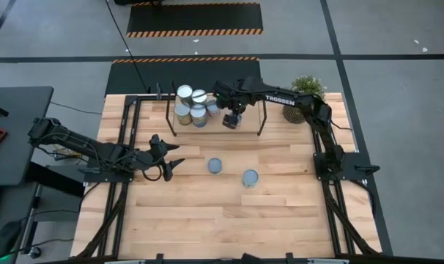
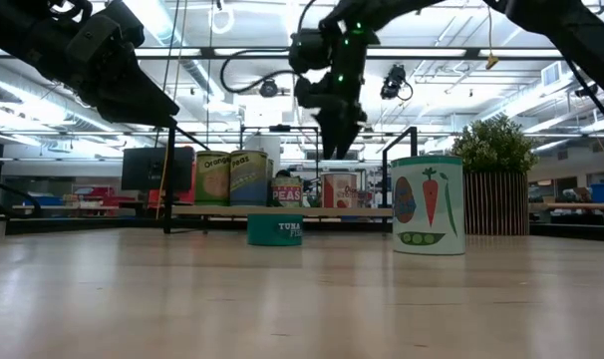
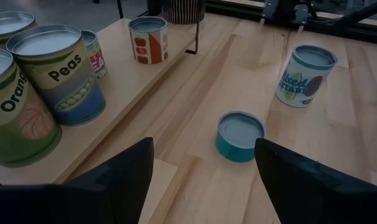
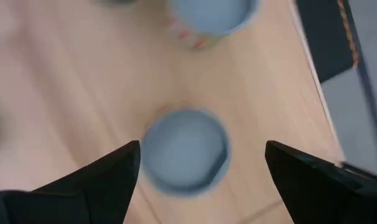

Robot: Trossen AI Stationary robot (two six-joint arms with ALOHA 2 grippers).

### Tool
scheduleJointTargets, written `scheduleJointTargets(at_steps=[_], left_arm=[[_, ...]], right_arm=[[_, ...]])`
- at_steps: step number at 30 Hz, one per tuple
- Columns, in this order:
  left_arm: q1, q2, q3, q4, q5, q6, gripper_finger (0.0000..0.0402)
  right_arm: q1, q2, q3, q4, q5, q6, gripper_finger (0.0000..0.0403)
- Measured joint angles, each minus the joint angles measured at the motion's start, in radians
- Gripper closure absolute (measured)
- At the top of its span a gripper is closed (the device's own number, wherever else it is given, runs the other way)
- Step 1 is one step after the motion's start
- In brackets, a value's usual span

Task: Pick and place cans onto a shelf
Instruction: Put the canned tomatoes on the shelf

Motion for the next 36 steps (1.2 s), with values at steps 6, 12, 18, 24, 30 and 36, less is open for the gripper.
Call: scheduleJointTargets(at_steps=[6,12,18,24,30,36], left_arm=[[0.000,0.000,0.000,0.000,0.000,-0.001,0.0118],[0.000,0.000,0.000,0.000,0.008,-0.010,0.0118],[0.000,0.000,0.000,0.000,0.011,-0.017,0.0118],[0.000,0.000,0.000,-0.002,0.011,-0.017,0.0118],[0.000,0.000,0.000,-0.002,0.011,-0.018,0.0118],[0.000,0.000,0.000,-0.002,0.011,-0.018,0.0118]], right_arm=[[0.060,0.000,0.032,-0.170,0.089,-0.289,0.0051],[0.088,0.000,-0.068,-0.149,0.234,-0.550,0.0051],[0.087,0.000,-0.173,-0.038,0.318,-0.739,0.0051],[0.080,0.000,-0.227,0.080,0.325,-0.850,0.0051],[0.087,0.000,-0.230,0.110,0.305,-0.876,0.0055],[0.087,0.000,-0.230,0.128,0.273,-0.854,0.0056]])
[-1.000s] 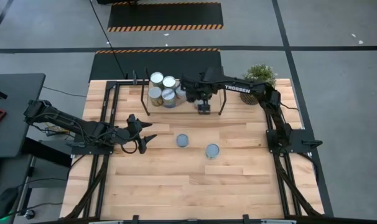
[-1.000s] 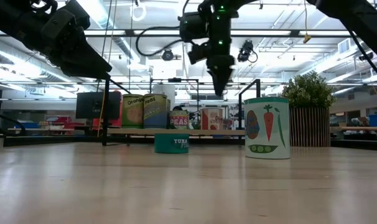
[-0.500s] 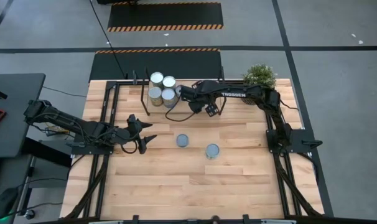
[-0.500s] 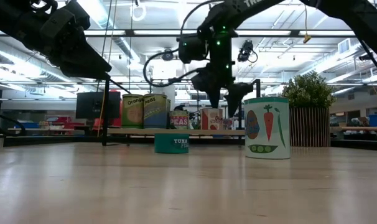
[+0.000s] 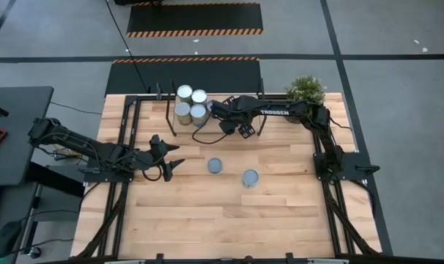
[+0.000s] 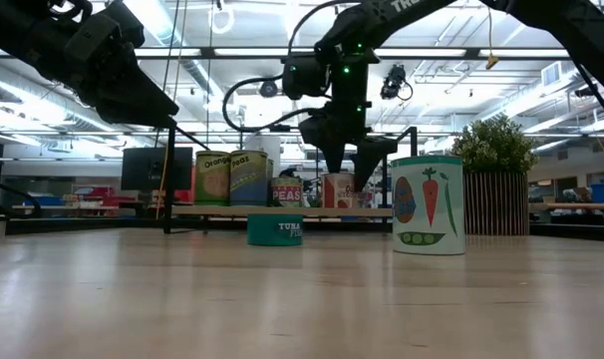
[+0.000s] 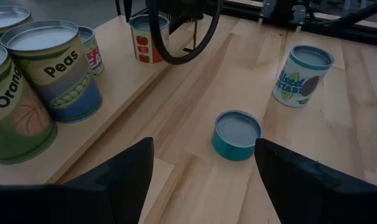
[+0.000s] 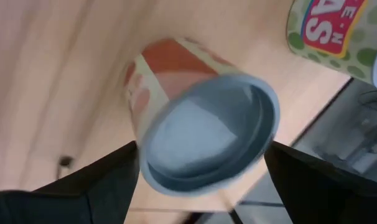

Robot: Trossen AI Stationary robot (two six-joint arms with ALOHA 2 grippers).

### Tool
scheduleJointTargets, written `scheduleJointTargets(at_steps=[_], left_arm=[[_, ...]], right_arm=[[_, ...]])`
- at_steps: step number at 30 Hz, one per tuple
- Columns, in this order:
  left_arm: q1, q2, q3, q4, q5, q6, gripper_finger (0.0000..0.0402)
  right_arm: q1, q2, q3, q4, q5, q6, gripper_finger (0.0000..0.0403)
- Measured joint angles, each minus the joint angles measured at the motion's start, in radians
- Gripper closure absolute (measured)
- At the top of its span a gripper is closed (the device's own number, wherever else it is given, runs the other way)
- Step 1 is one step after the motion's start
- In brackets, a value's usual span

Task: Pick and place cans onto a shelf
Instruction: Put the canned tomatoes on the shelf

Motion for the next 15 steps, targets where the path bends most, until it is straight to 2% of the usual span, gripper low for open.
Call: scheduleJointTargets(at_steps=[10,15], left_arm=[[0.000,0.000,0.000,0.000,0.000,-0.001,0.0118],[0.000,0.000,0.000,0.000,0.000,-0.001,0.0118]], right_arm=[[0.000,0.000,0.000,0.023,-0.088,0.158,0.0056],[0.000,0.000,0.000,0.069,-0.095,0.312,0.0056]])
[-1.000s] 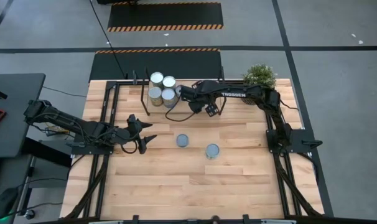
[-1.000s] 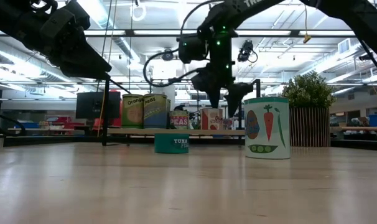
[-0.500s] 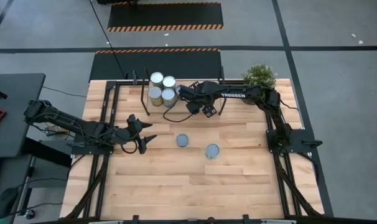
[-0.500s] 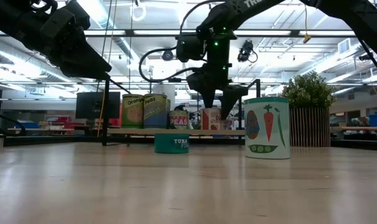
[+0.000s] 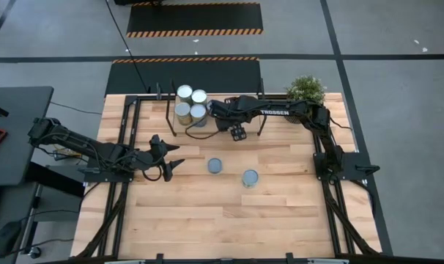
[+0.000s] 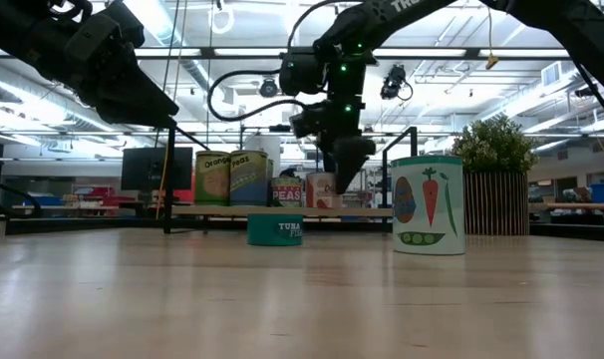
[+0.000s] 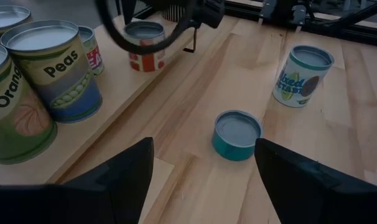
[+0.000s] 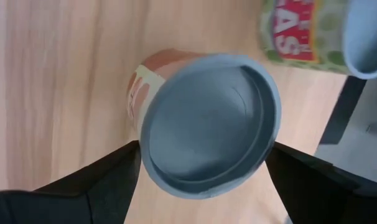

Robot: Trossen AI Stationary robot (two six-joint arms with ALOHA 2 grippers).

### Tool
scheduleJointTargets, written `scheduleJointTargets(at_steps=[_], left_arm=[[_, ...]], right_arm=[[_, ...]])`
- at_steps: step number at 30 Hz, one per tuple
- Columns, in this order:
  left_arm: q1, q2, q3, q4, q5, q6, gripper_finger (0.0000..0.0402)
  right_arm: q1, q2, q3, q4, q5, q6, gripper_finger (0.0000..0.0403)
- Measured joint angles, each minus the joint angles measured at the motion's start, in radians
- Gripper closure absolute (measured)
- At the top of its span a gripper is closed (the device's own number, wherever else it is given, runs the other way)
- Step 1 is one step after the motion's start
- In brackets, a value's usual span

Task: Pick and place cans onto a shelf
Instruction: Put the canned tomatoes on the shelf

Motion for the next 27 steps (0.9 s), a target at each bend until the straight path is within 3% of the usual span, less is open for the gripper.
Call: scheduleJointTargets(at_steps=[14,27], left_arm=[[0.000,0.000,0.000,0.000,0.000,0.001,0.0118],[0.000,0.000,0.000,-0.001,0.000,0.002,0.0118]], right_arm=[[0.000,0.000,0.000,0.111,0.000,0.306,0.0056],[-0.001,0.000,0.059,-0.048,0.031,0.310,0.0056]])
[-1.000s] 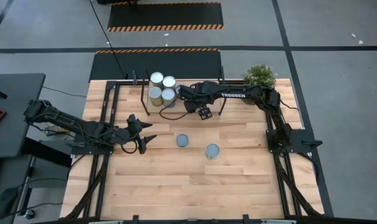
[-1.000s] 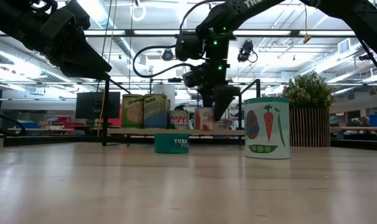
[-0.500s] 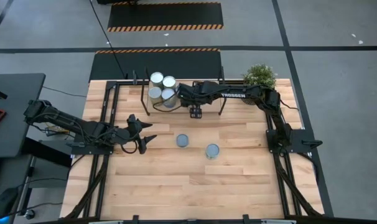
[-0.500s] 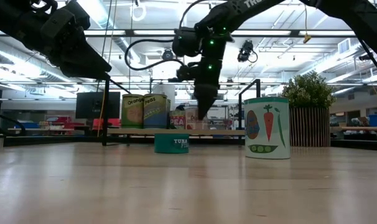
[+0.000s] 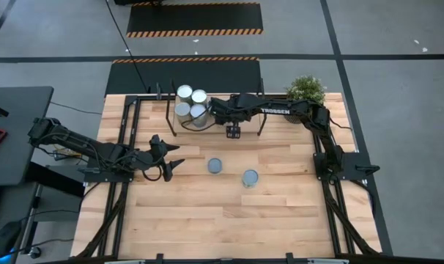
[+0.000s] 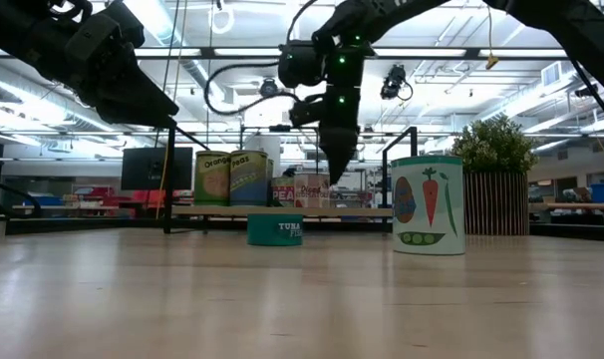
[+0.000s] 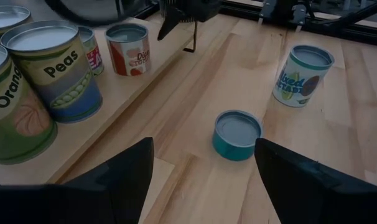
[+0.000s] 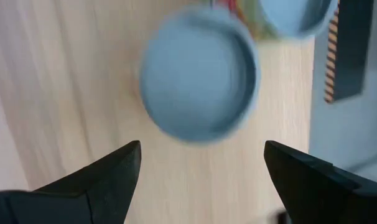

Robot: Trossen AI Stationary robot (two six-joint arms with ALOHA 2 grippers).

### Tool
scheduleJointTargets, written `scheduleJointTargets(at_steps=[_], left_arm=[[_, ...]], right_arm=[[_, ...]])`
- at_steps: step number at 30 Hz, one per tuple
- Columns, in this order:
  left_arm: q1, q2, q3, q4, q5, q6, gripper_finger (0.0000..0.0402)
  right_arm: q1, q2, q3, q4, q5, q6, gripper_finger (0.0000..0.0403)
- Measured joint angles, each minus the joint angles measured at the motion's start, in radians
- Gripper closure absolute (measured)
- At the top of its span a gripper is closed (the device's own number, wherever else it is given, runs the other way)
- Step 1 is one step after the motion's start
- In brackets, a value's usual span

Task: Pick and place cans onto a shelf
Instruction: Put the canned tomatoes on the shelf

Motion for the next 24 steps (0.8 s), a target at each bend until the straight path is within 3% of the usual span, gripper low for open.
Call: scheduleJointTargets(at_steps=[5,11,17,24], left_arm=[[0.000,0.000,0.000,0.000,0.000,0.000,0.0118],[0.000,0.000,0.000,0.000,0.000,-0.001,0.0118],[0.000,0.000,0.000,0.000,0.000,-0.001,0.0118],[0.000,0.000,0.000,0.000,0.000,-0.001,0.0118]], right_arm=[[-0.027,0.000,-0.025,-0.036,0.091,0.045,0.0056],[-0.074,0.000,-0.071,0.043,0.111,0.050,0.0056],[-0.087,0.000,-0.071,0.142,-0.020,0.076,0.0056],[-0.063,0.000,-0.071,0.167,-0.053,0.083,0.0056]])
